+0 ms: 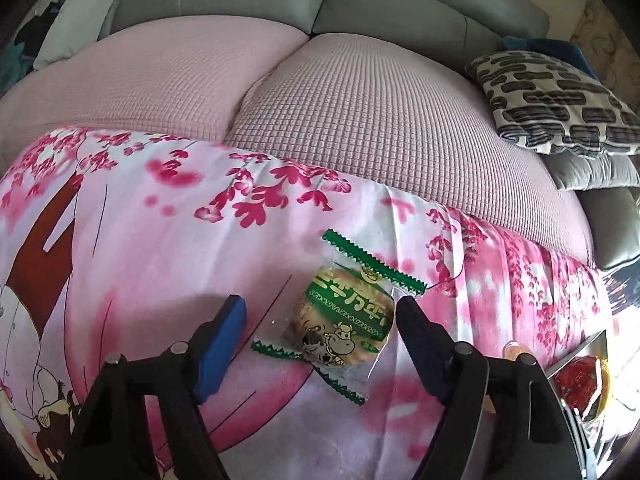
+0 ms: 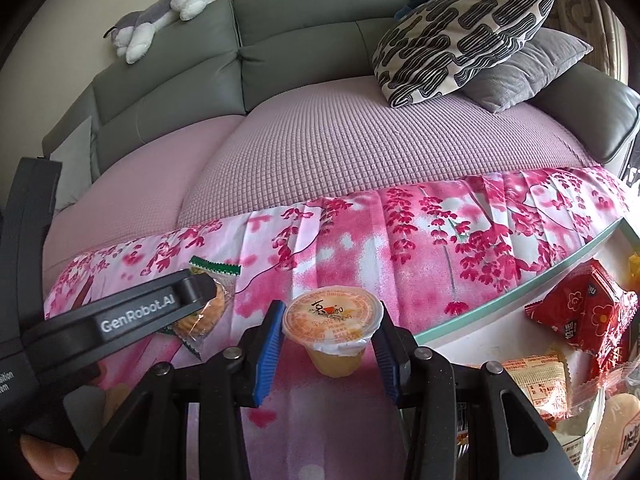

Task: Organize snacks
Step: 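Grasp the yellow pudding cup with the right gripper while the left grasps the green-wrapped round cake, then carry the pudding cup and round cake over the tray and open both grippers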

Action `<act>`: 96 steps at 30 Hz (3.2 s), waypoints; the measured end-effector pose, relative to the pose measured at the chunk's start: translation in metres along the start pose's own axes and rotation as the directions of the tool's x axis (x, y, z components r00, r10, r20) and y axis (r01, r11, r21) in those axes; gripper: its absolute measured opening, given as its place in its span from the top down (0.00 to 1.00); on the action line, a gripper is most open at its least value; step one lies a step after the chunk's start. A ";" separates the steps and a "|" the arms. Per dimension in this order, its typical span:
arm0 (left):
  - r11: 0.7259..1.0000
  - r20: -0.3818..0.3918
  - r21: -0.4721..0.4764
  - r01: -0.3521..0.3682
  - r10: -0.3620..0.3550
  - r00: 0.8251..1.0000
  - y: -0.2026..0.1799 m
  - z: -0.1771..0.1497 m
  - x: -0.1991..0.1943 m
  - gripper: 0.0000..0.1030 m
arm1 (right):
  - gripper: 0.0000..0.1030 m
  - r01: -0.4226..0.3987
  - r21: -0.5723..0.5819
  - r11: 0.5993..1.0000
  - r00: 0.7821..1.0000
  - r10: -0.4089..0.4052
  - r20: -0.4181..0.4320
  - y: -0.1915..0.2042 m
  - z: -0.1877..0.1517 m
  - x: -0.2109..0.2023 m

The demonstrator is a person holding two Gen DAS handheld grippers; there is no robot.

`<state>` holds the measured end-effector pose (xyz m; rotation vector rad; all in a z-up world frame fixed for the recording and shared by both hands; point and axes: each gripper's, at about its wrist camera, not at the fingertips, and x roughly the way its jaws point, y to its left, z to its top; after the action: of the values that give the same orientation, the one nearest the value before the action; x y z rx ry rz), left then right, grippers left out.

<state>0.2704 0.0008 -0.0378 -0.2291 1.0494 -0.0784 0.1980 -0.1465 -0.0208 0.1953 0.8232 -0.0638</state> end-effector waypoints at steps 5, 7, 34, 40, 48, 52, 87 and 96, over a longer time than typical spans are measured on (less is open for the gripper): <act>1.000 0.011 0.001 0.005 -0.005 1.000 -0.004 0.001 0.002 0.33 | 0.56 0.000 0.001 1.000 1.000 0.000 0.000 0.000 0.000 0.000; 1.000 0.017 0.003 0.000 0.000 1.000 -0.006 0.000 0.006 0.34 | 0.56 0.002 -0.001 1.000 1.000 -0.002 -0.001 0.000 0.000 0.000; 0.991 0.104 -0.135 0.020 -0.006 0.995 0.047 -0.019 -0.058 0.42 | 0.56 -0.062 -0.042 0.997 0.998 0.062 0.016 0.020 -0.001 -0.014; 0.988 0.055 -0.149 0.027 -0.019 0.998 0.049 -0.034 -0.072 0.42 | 0.56 -0.065 -0.057 0.996 0.996 0.067 0.050 0.024 0.003 -0.029; 0.986 0.047 -0.166 0.009 -0.002 0.999 0.046 -0.055 -0.116 0.42 | 0.56 -0.073 -0.047 0.996 0.993 0.077 0.089 0.018 0.000 -0.074; 0.986 0.047 -0.165 0.021 -0.013 0.999 0.035 -0.069 -0.139 0.42 | 0.56 -0.076 -0.066 0.995 0.992 0.082 0.099 0.016 0.000 -0.107; 0.969 -0.025 0.158 0.192 -0.191 0.981 -0.158 -0.169 -0.130 0.42 | 0.56 0.155 0.181 0.971 0.987 -0.159 0.011 -0.195 -0.056 -0.193; 0.961 -0.047 0.152 0.230 -0.226 0.973 -0.178 -0.172 -0.116 0.42 | 0.56 0.153 0.189 0.970 0.988 -0.153 -0.019 -0.209 -0.057 -0.181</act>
<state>0.0717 -0.1779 0.0185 -0.2062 1.0376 -0.3721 0.0069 -0.3434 0.0433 0.3121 0.8352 -0.2884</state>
